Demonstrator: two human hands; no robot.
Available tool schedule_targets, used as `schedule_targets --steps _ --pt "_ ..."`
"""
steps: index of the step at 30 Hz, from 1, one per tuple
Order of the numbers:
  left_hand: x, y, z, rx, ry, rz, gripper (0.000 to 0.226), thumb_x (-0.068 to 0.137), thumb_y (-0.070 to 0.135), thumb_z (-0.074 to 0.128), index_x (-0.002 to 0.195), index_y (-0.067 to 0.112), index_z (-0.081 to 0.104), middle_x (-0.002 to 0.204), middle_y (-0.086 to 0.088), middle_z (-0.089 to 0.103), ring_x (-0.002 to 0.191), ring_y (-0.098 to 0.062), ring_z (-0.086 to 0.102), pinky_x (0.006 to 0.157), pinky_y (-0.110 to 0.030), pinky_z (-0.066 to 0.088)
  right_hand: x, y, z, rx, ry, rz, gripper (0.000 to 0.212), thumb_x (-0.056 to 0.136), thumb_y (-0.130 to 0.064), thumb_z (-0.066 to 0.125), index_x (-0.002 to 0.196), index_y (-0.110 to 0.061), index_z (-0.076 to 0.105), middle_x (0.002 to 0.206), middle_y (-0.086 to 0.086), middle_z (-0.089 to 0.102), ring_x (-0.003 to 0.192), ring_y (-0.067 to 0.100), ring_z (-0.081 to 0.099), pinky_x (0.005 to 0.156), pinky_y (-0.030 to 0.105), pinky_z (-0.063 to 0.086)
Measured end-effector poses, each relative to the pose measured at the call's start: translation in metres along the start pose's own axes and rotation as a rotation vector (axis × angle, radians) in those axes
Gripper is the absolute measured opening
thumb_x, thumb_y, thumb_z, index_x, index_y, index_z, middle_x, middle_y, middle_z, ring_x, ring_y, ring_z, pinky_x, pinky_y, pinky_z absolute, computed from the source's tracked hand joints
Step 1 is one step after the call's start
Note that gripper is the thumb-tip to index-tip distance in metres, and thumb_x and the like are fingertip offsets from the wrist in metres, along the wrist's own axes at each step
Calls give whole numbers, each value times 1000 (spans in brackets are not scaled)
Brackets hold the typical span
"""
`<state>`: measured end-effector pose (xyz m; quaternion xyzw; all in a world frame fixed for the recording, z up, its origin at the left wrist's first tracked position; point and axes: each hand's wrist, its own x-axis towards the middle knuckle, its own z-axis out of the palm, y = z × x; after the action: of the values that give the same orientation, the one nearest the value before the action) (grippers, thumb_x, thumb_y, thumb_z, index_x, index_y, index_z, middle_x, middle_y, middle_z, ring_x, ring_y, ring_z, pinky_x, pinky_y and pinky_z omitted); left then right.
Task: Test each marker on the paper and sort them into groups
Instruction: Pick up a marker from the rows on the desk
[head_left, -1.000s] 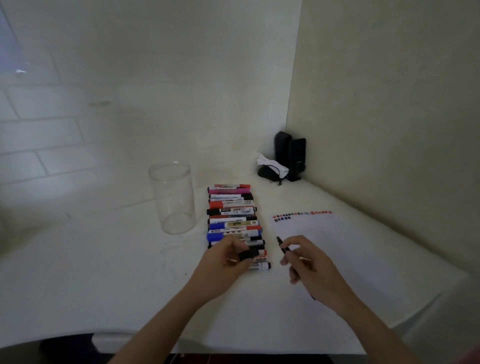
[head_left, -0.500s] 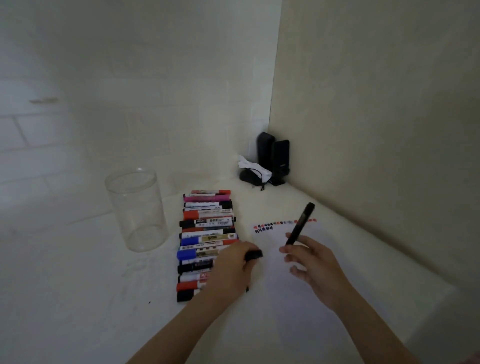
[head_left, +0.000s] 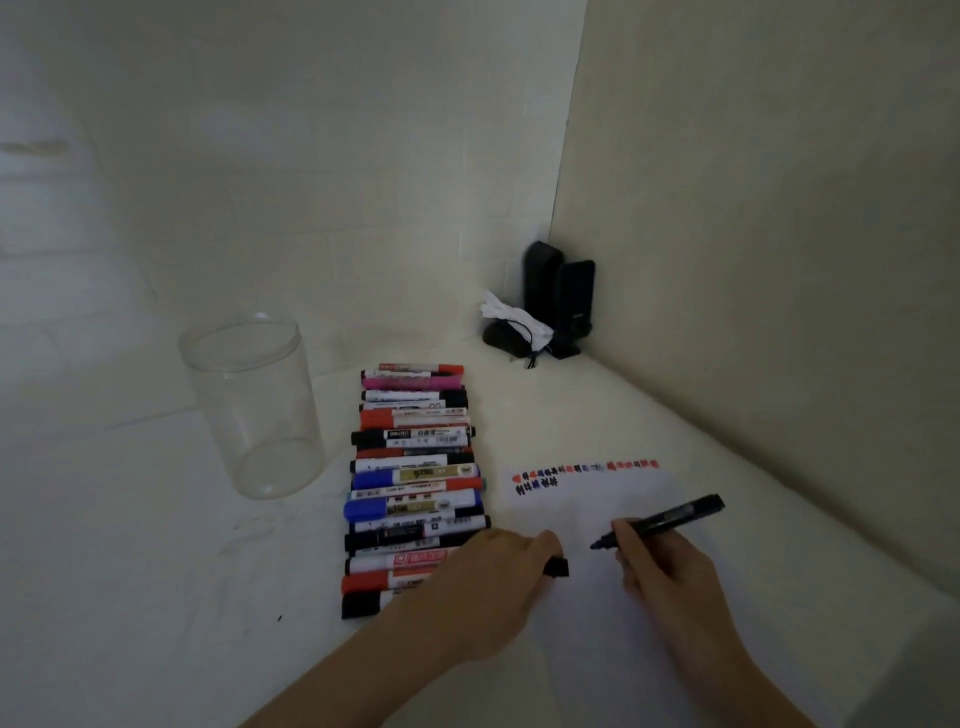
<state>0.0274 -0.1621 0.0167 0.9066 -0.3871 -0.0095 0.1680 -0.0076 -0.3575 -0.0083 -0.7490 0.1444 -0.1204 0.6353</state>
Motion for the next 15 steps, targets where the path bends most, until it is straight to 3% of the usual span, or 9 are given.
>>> schedule_targets --steps 3,6,10,13,15 --pt "6 -4 -1 -6 43 -16 25 98 11 43 122 16 45 111 -7 59 94 -19 55 85 -33 47 12 -11 3 46 11 -6 15 93 -22 62 91 -10 70 70 3 65 58 9 56 61 27 49" --pt "14 -8 4 71 106 -72 31 93 6 45 123 13 46 120 -6 55 107 -19 51 95 -29 39 42 -24 17 25 59 -57 15 93 -20 63 92 -7 70 70 3 65 60 12 56 61 31 50" --pt "6 -13 12 140 112 -127 28 94 11 44 122 14 47 125 -5 55 113 -20 51 107 -30 33 69 -21 44 -125 -82 -151 10 90 -22 67 95 -14 71 60 -13 62 56 1 55 62 29 46" --pt "-1 -20 21 103 157 -108 37 95 13 44 133 13 44 137 -4 51 127 -19 47 115 -27 17 70 -7 59 -160 -120 -157 5 89 -22 68 93 -19 69 72 -13 67 67 0 63 70 28 50" --pt "-4 -24 32 123 235 -82 38 89 15 53 127 13 53 128 -3 61 119 -16 57 111 -27 20 65 3 62 -161 -83 -156 4 87 -22 71 87 -24 67 81 -6 72 79 5 68 79 32 56"
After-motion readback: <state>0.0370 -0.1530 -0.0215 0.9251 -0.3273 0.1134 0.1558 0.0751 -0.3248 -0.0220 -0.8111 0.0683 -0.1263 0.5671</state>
